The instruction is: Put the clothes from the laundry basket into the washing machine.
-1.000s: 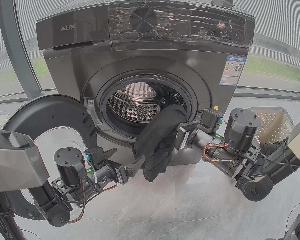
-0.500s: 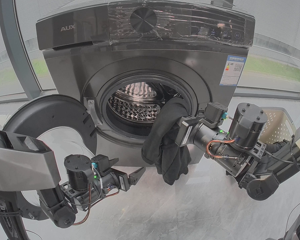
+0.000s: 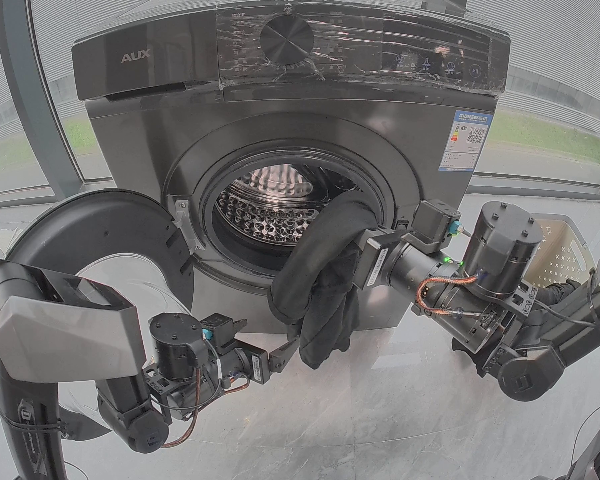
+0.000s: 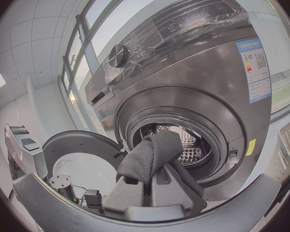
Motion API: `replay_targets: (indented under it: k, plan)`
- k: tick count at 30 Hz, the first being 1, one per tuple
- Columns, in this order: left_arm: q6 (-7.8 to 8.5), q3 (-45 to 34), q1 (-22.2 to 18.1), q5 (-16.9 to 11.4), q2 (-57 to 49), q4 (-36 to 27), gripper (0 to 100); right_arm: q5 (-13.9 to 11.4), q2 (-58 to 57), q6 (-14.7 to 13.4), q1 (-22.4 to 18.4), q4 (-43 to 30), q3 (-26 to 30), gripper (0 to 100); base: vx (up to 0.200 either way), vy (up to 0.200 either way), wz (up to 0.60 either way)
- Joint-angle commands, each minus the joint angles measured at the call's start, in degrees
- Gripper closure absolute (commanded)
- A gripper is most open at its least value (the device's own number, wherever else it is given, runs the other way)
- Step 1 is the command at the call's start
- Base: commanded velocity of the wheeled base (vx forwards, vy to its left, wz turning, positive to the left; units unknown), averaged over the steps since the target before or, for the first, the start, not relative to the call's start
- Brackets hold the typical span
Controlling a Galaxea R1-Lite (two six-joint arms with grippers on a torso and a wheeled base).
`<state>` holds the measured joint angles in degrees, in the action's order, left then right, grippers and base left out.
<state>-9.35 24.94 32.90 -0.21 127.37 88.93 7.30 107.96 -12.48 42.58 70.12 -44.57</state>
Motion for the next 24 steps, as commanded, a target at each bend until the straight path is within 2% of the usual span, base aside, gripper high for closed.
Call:
replay_targets:
  k: [1, 10, 20, 24]
  plan:
    - [0.12, 2.74, -0.47, 0.21, 2.62, 0.01, 0, -0.01, -0.12, 0.00, 0.48, 0.10, 0.01, 100, 0.000, 0.000, 0.00]
    - [0.12, 8.90, -1.88, 0.56, 2.97, 0.19, 0, -0.01, 0.06, -0.09, 1.54, 0.10, 0.18, 100, 0.000, 0.000, 0.00]
    - [0.03, 10.21, -1.09, 0.38, 0.25, 0.19, 0, -0.01, 0.41, -0.44, 2.07, 0.10, 0.18, 100, 0.000, 0.000, 0.00]
    - [0.47, 10.30, -1.00, -0.06, 0.16, 0.28, 0, -0.01, 0.59, -0.52, 2.07, 0.02, 0.27, 100, 0.000, 0.000, 0.00]
